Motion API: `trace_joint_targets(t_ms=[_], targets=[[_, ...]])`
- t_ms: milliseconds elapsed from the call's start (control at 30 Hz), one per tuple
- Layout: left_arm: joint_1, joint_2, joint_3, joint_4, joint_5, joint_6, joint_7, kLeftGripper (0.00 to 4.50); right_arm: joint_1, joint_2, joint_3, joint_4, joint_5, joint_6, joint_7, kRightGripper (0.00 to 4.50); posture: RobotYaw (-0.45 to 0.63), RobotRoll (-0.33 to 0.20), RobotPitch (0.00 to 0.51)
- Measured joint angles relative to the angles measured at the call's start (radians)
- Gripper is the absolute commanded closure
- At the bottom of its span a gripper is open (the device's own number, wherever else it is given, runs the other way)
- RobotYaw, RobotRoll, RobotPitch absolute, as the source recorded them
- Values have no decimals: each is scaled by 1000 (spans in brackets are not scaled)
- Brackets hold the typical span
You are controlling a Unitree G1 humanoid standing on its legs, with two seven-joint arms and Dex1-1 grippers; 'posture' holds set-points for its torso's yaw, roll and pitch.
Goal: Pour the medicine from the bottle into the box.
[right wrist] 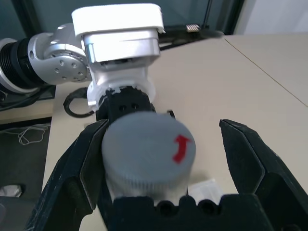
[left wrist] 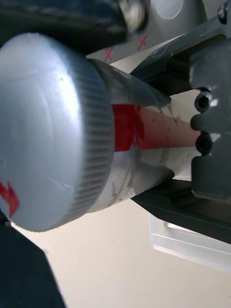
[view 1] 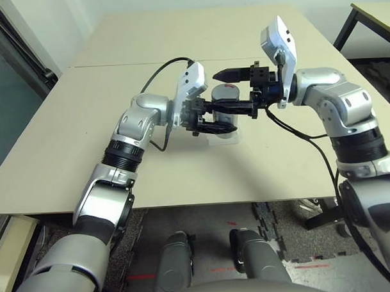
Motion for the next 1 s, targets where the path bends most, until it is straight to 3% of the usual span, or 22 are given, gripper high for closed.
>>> trace_joint_targets(t_ms=[433, 733, 1000], targets=[[44, 30, 12, -17, -3, 10, -5, 1956, 81, -106, -111, -50, 36, 65, -64, 0, -67, 0, 90], [46, 33, 13, -23, -3, 13, -5, 1956, 107, -156, -113, -53, 50, 78, -61, 0, -63, 0, 89], [44, 41, 14, -17, -3, 11, -5, 1956, 143, -171, -111, -157, 133, 175, -25, 0, -64, 0, 92]])
